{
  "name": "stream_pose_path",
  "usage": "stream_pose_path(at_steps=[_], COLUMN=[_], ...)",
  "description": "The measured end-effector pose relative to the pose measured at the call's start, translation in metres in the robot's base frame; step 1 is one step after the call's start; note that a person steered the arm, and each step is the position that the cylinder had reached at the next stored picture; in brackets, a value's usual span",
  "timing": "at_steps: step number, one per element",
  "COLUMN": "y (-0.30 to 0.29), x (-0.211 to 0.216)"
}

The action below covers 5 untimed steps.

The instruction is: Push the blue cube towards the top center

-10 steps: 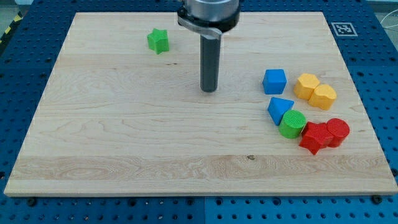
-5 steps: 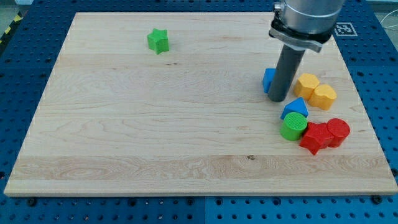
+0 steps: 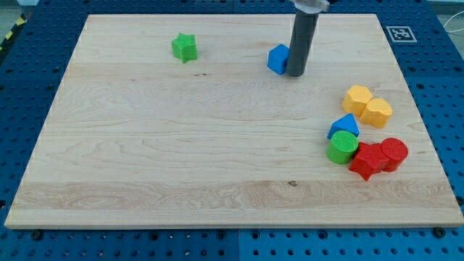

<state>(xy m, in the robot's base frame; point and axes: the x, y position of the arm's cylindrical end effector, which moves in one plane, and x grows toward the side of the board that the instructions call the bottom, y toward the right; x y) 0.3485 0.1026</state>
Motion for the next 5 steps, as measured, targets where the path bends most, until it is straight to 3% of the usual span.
stream_pose_path(at_steps=[5], y=[-0.037], x=[-0.098])
